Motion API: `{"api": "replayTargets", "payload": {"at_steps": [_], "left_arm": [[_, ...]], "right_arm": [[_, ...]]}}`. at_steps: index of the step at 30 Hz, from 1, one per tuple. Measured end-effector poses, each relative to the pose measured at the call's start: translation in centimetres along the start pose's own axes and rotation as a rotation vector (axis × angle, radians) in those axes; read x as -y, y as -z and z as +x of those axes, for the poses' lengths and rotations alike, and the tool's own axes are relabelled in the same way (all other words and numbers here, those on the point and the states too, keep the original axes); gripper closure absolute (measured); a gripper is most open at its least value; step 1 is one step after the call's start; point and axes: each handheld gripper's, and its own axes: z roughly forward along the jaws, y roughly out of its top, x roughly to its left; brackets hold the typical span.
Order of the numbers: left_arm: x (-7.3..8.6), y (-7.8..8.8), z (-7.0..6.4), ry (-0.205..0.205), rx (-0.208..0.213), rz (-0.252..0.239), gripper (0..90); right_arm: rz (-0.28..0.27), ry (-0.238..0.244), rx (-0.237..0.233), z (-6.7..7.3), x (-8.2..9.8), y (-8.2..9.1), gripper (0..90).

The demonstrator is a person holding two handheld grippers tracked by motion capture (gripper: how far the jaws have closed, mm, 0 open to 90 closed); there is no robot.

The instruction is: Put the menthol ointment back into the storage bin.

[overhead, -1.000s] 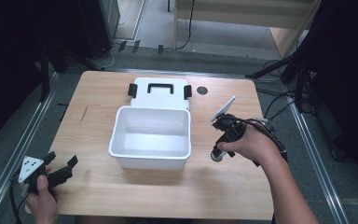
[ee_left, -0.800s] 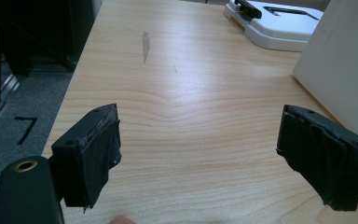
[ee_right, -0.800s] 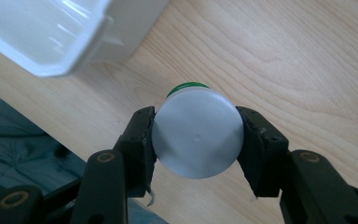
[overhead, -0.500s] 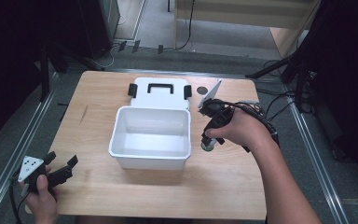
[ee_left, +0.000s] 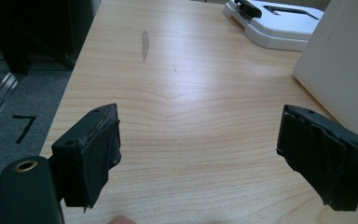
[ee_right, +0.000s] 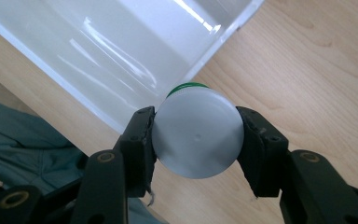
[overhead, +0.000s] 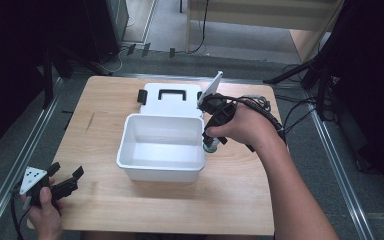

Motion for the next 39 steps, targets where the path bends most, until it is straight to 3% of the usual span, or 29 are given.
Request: {"api": "replayTargets", "payload": {"at_steps": [7, 16, 20, 29, 39], "left_arm": [[0.0, 0.0, 0.0, 0.003, 0.004, 0.000, 13.9], [0.0, 0.0, 0.0, 0.006, 0.008, 0.002, 14.0], [0.0, 0.0, 0.0, 0.008, 0.009, 0.002, 14.0], [0.0, -0.1, 0.1, 0.008, 0.012, 0.005, 14.0], [0.0, -0.1, 0.0, 0.006, 0.012, 0.006, 14.0]], "right_arm": [[-0.007, 0.032, -0.012, 1.2, -1.0, -0.1, 51.6], [0.007, 0.092, -0.011, 2.8, -2.5, -1.8, 51.6], [0.004, 0.109, -0.011, 3.1, -2.8, -2.3, 51.6], [0.003, 0.200, -0.008, 3.5, -3.4, -4.6, 51.6], [0.011, 0.251, -0.002, 3.6, -3.7, -6.5, 51.6]]}}
